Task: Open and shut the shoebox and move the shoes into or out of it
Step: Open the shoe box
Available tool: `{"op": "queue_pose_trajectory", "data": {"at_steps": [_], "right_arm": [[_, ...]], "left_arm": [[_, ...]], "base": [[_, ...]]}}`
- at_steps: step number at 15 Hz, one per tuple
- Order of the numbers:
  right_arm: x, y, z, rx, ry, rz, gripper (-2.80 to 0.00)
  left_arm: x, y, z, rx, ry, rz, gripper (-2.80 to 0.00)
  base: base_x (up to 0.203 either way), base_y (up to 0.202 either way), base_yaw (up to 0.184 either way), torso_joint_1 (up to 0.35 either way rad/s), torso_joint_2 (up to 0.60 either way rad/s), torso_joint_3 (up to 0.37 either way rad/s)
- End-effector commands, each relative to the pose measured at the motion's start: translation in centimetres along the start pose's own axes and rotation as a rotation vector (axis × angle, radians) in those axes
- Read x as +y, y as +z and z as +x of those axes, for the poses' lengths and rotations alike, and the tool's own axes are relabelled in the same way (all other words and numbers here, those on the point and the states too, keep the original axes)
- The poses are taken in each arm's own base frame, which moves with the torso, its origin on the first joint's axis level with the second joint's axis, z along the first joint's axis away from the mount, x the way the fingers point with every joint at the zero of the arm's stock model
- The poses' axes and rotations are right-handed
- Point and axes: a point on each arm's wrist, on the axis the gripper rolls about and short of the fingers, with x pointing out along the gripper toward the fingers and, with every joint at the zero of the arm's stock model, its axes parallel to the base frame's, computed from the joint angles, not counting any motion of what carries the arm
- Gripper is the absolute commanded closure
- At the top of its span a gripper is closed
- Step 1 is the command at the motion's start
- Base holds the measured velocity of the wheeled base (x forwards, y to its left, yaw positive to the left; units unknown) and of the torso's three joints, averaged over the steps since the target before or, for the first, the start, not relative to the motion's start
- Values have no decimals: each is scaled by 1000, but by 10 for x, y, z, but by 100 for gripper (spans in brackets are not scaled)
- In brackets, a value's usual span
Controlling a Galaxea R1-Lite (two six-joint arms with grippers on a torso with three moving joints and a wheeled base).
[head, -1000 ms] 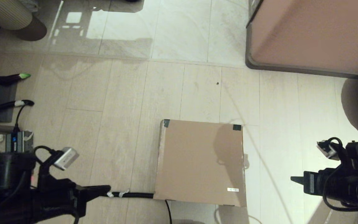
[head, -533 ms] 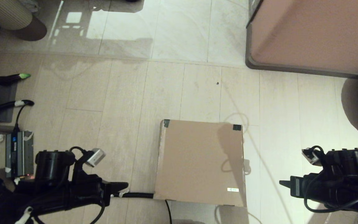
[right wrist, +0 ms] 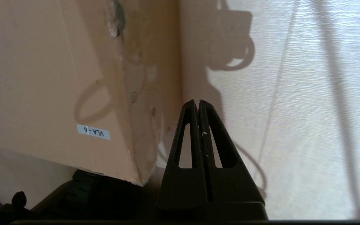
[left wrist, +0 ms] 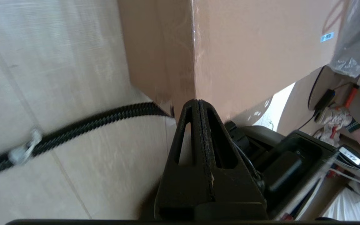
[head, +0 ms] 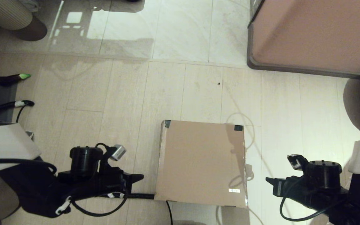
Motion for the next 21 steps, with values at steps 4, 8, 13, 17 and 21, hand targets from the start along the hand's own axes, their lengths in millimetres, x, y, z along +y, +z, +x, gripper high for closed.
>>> {"op": "queue_pose_trajectory", "data": {"at_steps": [4,8,13,17,21], "right_arm": [[6,-18,38,25,-4,-2,0],[8,-18,56,7,-12,-14,0],[17,-19,73,-10,19,0,0],[19,-20,86,-27,-9,-1,0],[22,-19,87,-21,4,26,0]], "left_arm": [[11,-2,41,22,64,11,0],[11,9,71,-21,211,-20,0],[10,8,95,-27,214,-17,0],[15,7,108,-29,212,-15,0],[9,5,109,-20,198,-10,0]], "base": [[0,0,0,0,0,0],[0,0,0,0,0,0],[0,0,0,0,0,0],[0,0,0,0,0,0],[0,0,0,0,0,0]]}}
